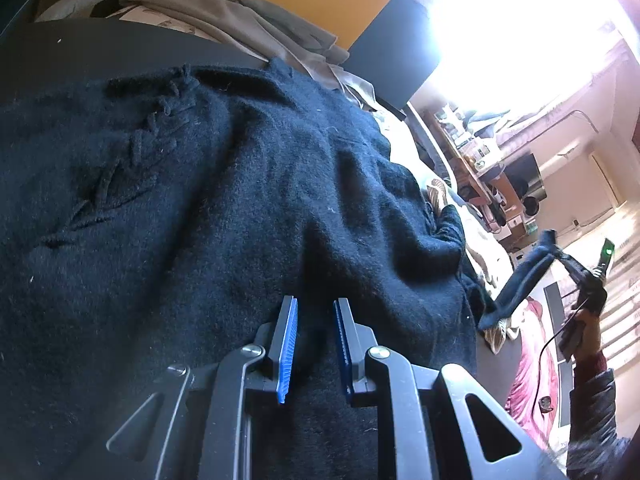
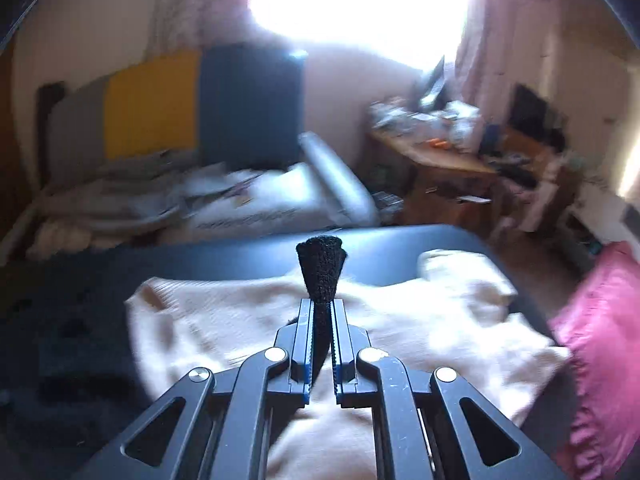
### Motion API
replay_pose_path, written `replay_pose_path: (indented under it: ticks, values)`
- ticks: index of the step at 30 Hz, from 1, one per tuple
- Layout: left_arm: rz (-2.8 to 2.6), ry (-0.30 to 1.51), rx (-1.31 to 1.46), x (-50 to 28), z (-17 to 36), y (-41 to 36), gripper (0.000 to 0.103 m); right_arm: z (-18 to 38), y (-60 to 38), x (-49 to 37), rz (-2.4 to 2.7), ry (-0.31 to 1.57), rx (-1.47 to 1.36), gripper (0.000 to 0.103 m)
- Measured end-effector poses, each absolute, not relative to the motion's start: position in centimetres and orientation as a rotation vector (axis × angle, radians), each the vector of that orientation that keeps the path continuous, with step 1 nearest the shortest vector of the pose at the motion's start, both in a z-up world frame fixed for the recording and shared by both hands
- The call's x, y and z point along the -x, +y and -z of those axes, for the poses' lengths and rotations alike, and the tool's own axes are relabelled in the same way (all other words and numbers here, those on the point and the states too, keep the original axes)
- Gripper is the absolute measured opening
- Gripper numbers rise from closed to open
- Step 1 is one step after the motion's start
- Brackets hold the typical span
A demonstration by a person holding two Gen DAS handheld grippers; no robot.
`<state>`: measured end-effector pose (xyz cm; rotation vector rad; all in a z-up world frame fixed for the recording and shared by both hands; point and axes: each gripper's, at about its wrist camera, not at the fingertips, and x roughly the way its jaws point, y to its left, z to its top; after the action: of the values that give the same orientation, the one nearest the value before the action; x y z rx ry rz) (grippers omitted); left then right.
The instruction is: Fold clothes
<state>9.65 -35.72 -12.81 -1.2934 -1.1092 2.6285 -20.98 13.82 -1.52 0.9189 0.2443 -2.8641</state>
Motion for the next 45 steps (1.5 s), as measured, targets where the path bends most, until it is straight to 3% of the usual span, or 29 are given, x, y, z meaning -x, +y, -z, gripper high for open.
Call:
replay_pose_path:
  ticks: [6,9,10,12,15,18,21,24,30,32,35,40,45]
  values:
    - [-2.621,-1.149,1.280,-9.5,13.2,-35.1,0.017,-0.4,21.1,20.5,3.004,0.088,-0.930,0.009]
    - [-2.621,-1.133,1.312,-9.4,13.0,-34.9,0.017,2.9,21.3,20.9,2.987,0.245,-1.106,0.009]
    - [-2.620,-1.118,1.332,-9.3,12.8,-34.9,0.017,4.3,21.5,20.8,2.986,0.286,-1.174,0.015]
    - [-2.616,-1.091,1.373,-9.0,12.5,-34.8,0.018,6.0,22.5,20.5,3.024,0.310,-1.248,0.018]
    - [-2.625,-1.042,1.429,-8.5,12.1,-34.3,0.018,5.6,21.8,18.6,3.038,0.286,-1.125,0.020]
    - [-2.658,-0.992,1.447,-8.2,12.0,-33.9,0.018,5.3,16.0,18.0,2.765,0.314,-1.034,0.037]
    - [-2.688,-0.990,1.424,-8.4,12.0,-33.6,0.019,7.4,8.9,19.3,2.426,0.274,-1.132,0.038]
    - [-2.677,-1.056,1.402,-8.6,12.3,-33.9,0.019,12.3,2.9,20.8,2.257,0.399,-1.296,0.037]
    - [-2.668,-1.140,1.342,-8.9,12.9,-34.2,0.019,16.0,3.6,25.2,2.385,0.260,-1.418,0.037]
    - [-2.677,-1.151,1.325,-9.0,13.0,-34.1,0.018,16.2,4.5,25.9,2.469,0.340,-1.410,0.038]
    - [-2.697,-1.176,1.314,-9.2,13.1,-33.8,0.019,16.2,6.3,26.6,2.522,0.276,-1.433,0.040]
    - [-2.759,-0.969,1.387,-7.4,10.6,-32.5,0.020,15.1,5.9,26.7,2.623,0.398,-1.458,0.042]
    - [-2.819,-0.722,1.307,-3.0,7.3,-32.6,0.021,10.2,-0.6,20.8,2.376,0.407,-1.102,0.044]
